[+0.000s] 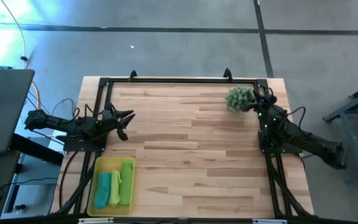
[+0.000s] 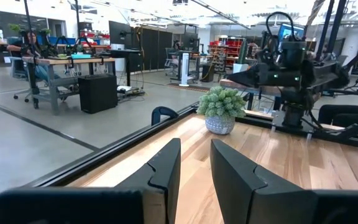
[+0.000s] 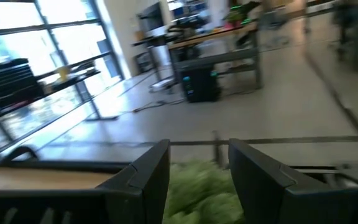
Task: Roll microfiber towels into tight, uniform cylinder then place into a basket
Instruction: Return to Home Position
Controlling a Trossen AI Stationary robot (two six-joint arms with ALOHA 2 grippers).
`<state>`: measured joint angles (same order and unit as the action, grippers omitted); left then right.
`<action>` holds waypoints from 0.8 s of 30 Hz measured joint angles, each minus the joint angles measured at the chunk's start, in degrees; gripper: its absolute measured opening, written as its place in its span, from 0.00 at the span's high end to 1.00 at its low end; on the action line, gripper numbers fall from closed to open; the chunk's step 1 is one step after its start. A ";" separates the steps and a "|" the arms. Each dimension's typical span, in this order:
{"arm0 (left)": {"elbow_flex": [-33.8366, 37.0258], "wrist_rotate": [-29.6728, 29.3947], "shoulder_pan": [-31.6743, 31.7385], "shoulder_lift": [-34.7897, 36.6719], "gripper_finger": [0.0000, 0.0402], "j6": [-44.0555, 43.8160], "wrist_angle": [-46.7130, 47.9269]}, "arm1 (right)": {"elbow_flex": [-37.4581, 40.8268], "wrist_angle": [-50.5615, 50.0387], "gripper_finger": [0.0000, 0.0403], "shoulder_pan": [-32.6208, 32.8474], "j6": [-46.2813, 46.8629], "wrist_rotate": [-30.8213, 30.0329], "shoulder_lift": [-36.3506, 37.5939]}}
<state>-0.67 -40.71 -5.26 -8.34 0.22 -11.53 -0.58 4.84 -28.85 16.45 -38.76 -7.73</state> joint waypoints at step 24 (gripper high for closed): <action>0.00 0.02 0.00 0.00 0.81 0.01 0.00 | 0.04 0.00 0.61 -8.06 0.00 0.00 -0.05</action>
<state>-0.67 -40.69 -5.26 -8.34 0.23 -11.53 -0.54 4.84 -36.91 16.45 -38.76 -7.77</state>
